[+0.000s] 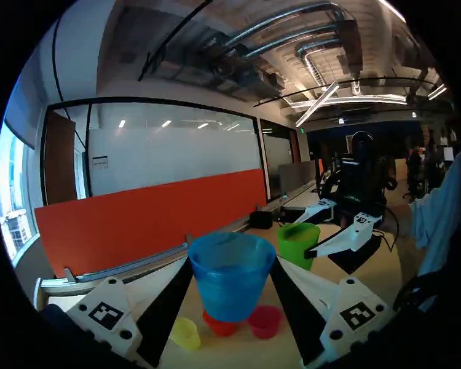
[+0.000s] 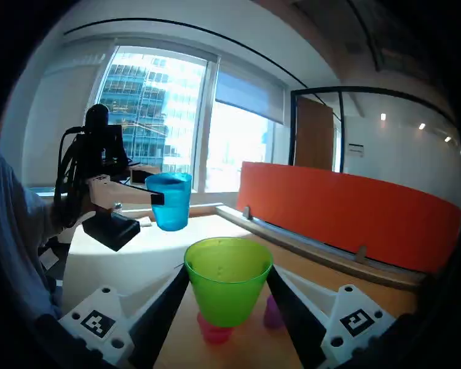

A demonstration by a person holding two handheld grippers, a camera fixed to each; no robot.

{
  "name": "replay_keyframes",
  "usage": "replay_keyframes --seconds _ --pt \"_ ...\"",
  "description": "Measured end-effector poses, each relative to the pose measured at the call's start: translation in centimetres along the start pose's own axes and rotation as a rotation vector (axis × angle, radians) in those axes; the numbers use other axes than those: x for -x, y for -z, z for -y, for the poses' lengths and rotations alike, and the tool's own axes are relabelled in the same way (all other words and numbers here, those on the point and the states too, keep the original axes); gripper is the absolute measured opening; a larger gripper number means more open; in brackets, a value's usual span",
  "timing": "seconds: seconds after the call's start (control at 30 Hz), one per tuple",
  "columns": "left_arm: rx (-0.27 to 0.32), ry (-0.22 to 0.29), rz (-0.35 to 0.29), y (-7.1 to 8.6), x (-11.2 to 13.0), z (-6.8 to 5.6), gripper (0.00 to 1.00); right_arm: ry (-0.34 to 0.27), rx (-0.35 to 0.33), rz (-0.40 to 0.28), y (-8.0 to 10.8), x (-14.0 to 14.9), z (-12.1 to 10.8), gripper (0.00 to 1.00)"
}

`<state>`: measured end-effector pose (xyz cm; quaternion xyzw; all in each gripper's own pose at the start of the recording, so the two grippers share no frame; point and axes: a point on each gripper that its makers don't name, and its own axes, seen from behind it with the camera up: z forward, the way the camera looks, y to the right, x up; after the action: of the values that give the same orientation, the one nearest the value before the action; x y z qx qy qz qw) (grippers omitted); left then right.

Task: Pour water

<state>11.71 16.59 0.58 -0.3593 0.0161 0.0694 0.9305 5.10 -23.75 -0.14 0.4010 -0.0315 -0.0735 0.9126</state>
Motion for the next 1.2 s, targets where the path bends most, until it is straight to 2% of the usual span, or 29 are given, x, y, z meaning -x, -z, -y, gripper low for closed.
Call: replay_keyframes --seconds 0.2,0.6,0.9,1.2 --pt "-0.023 -0.061 -0.013 0.1 -1.2 0.2 0.86 -0.003 -0.021 -0.009 -0.5 -0.3 0.9 0.91" --pt "-0.041 -0.225 -0.037 0.1 -3.4 -0.8 0.86 -0.012 -0.064 -0.021 -1.7 -0.4 2.7 0.91" --pt "-0.075 -0.338 -0.04 -0.3 -4.7 -0.1 0.86 -0.011 -0.089 -0.02 -2.2 -0.2 3.6 0.91" --pt "-0.096 -0.436 -0.05 -0.5 -6.3 0.1 0.86 -0.015 -0.118 -0.021 -2.9 0.1 4.9 0.91"
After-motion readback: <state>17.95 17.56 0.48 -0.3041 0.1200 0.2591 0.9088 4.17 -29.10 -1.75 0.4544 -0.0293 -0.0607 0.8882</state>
